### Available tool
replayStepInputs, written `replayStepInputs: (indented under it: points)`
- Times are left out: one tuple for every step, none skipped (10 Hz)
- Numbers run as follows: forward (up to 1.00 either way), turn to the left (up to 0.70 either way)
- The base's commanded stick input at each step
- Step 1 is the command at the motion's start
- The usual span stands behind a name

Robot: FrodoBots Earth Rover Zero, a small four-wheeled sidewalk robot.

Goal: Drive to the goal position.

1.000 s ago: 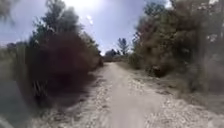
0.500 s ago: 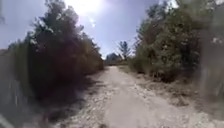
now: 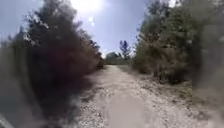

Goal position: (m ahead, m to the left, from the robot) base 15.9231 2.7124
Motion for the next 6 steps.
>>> replayStepInputs:
  points:
    - [0.7, 0.0]
    - [0.7, 0.0]
    - [0.7, 0.0]
    - [0.7, 0.0]
    - [0.7, 0.0]
    - [0.7, 0.0]
